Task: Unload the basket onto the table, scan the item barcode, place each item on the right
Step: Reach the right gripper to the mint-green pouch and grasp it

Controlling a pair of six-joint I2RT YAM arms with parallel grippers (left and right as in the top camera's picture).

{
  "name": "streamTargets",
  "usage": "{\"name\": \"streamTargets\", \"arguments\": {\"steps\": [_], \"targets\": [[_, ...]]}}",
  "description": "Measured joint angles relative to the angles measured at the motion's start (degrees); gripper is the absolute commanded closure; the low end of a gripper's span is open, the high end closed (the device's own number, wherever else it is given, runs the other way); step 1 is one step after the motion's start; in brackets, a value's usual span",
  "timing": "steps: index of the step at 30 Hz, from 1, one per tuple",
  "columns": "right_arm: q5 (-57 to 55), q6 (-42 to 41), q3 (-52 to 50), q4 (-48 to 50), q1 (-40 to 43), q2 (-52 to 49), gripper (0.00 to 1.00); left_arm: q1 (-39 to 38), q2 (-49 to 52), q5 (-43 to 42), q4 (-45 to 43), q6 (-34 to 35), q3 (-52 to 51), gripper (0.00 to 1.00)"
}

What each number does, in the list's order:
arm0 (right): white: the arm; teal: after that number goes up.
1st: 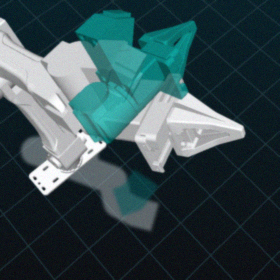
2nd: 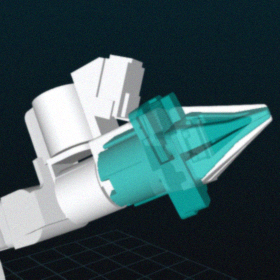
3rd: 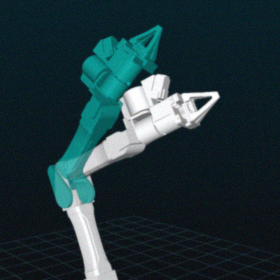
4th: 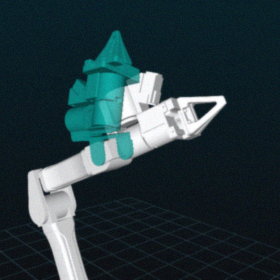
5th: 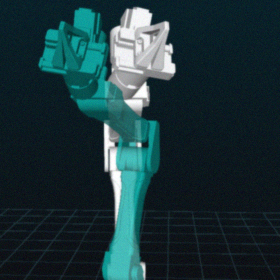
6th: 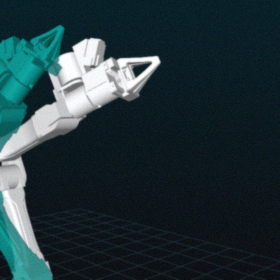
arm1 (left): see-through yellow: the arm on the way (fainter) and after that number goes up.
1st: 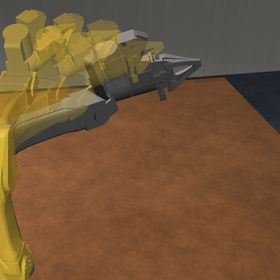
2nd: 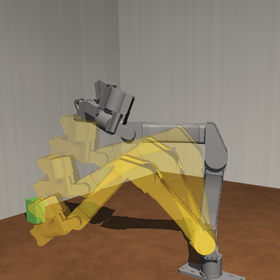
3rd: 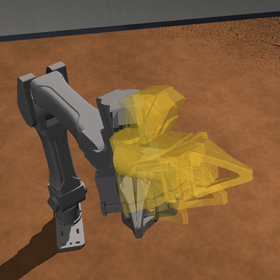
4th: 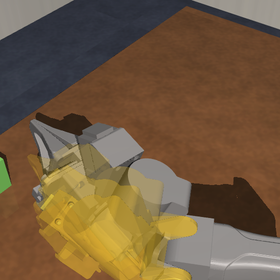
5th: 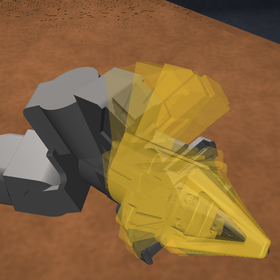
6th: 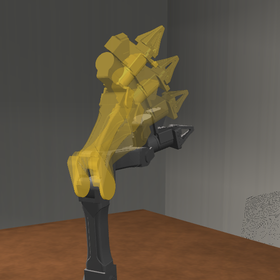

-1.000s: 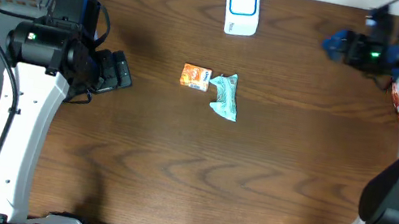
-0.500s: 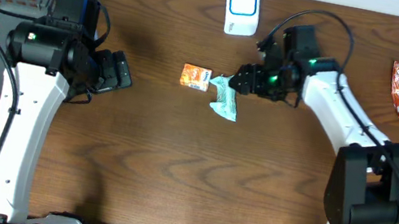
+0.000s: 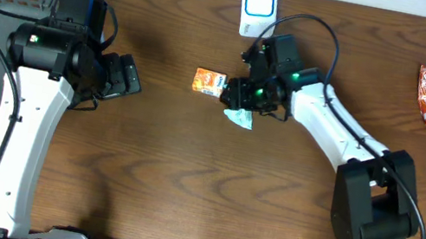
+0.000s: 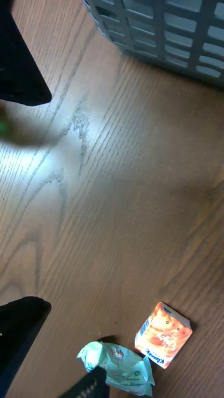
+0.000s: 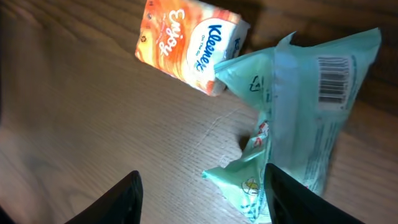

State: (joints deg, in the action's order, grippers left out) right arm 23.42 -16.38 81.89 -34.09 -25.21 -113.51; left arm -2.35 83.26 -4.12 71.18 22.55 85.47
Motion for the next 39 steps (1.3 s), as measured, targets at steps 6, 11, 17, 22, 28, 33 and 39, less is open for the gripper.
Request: {"name": "streamTargets", "arguments": {"steps": [6, 11, 17, 22, 28, 33, 39], "targets": [[-9.0, -1.0, 0.2, -1.5, -1.8, 0.0, 0.43, 0.0, 0.0, 0.0, 0.0, 0.0, 0.0, 0.02], [-21.1, -1.2, 0.2, -4.2, -5.4, 0.0, 0.44, 0.0, 0.0, 0.0, 0.0, 0.0, 0.0, 0.02], [-29.8, -1.5, 0.2, -4.5, -10.1, 0.0, 0.49, 0.0, 0.0, 0.0, 0.0, 0.0, 0.0, 0.02], [-36.4, -4.2, 0.2, -4.4, -12.7, 0.0, 0.43, 0.0, 0.0, 0.0, 0.0, 0.0, 0.0, 0.02], [-41.1, -7.4, 0.2, -4.4, -13.5, 0.0, 0.38, 0.0, 0.0, 0.0, 0.0, 0.0, 0.0, 0.02], [-42.4, -9.7, -1.3, -2.2, -13.5, 0.0, 0.23, 0.0, 0.0, 0.0, 0.0, 0.0, 0.0, 0.02], [-42.8, -11.6, -4.9, 1.2, -13.5, 0.0, 0.25, 0.0, 0.0, 0.0, 0.0, 0.0, 0.0, 0.02]]}}
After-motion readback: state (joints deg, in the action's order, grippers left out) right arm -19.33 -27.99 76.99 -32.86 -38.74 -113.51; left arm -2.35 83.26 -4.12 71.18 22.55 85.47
